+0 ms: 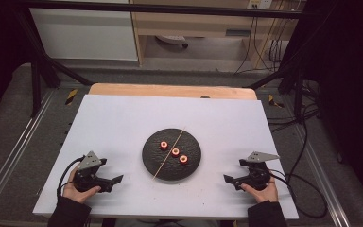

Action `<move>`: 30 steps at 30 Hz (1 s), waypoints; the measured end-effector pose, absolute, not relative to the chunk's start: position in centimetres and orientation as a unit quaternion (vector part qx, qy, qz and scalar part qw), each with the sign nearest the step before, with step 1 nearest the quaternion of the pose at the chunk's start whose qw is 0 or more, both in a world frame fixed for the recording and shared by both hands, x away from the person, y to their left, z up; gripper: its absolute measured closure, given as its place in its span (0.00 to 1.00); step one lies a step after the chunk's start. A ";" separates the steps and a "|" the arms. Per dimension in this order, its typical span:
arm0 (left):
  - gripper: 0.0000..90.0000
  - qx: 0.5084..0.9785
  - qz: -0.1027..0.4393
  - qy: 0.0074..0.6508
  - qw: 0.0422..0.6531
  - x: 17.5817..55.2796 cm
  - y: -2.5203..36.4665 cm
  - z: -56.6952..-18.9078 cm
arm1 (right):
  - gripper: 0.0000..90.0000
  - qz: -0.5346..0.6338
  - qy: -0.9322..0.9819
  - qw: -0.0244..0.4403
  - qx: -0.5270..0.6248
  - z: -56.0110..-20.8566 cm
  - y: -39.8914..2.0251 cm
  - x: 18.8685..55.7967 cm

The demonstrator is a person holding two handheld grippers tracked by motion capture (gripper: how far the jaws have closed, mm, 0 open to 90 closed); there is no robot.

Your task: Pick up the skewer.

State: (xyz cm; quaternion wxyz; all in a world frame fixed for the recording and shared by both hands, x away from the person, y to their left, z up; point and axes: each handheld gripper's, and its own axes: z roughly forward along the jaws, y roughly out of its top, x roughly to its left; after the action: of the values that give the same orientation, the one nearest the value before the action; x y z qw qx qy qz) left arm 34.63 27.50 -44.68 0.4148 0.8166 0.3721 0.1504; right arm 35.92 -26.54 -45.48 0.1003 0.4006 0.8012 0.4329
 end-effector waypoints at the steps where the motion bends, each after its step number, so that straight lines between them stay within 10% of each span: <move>1: 0.06 0.817 0.149 0.372 0.415 34.7 27.5 -44.7 | 0.01 0.433 0.801 0.100 0.401 -45.5 -26.5 35.9; 30: 0.05 0.827 0.147 0.362 0.404 34.6 23.0 -42.7 | 0.01 0.434 0.800 0.099 0.403 -45.3 -26.5 35.9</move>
State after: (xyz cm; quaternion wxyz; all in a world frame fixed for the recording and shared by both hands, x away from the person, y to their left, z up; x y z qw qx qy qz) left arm 34.59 22.98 -42.74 0.4044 0.8268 0.3622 0.1473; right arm 35.86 -26.46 -45.34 0.0988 0.4027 0.8000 0.4337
